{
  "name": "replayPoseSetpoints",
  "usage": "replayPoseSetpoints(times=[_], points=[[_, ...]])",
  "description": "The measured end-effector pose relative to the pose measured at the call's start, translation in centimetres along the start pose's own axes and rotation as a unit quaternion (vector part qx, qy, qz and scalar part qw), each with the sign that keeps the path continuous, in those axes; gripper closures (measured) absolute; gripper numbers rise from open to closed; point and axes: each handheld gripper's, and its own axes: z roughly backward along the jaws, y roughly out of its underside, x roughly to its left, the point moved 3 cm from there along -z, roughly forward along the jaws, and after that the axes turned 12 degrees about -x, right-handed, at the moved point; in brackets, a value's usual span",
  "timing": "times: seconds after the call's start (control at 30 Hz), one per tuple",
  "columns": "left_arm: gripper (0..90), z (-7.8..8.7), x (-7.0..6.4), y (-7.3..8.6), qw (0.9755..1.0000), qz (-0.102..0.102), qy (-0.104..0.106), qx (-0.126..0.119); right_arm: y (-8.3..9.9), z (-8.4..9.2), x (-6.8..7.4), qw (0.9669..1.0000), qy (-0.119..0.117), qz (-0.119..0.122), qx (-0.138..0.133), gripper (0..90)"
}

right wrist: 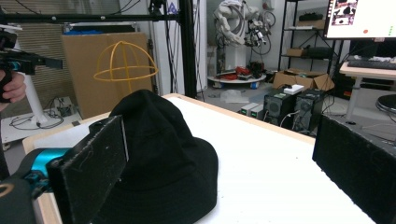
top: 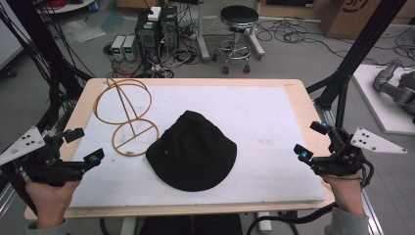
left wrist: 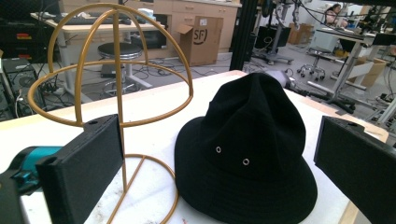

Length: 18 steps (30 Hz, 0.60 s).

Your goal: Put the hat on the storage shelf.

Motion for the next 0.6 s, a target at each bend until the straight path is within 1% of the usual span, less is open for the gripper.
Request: replayPoseSetpoints(times=[0.23, 0.37, 0.53, 0.6], points=[[1.7, 0.07, -0.01, -0.12, 1.0, 0.003, 0.001, -0.002, 0.02, -0.08, 0.11, 1.0, 0.001, -0.003, 0.002, 2.8], [1.7, 0.12, -0.05, -0.19, 1.0, 0.002, 0.001, -0.002, 0.03, -0.19, 0.09, 1.0, -0.004, 0.002, 0.002, 2.8], [1.7, 0.15, -0.08, -0.17, 1.0, 0.003, 0.004, -0.001, 0.05, -0.39, 0.18, 0.9999, -0.004, 0.002, 0.01, 2.8], [1.7, 0.16, -0.12, -0.11, 1.0, 0.004, 0.005, -0.002, -0.06, -0.67, 0.3, 0.9999, -0.007, 0.001, 0.011, 2.8]])
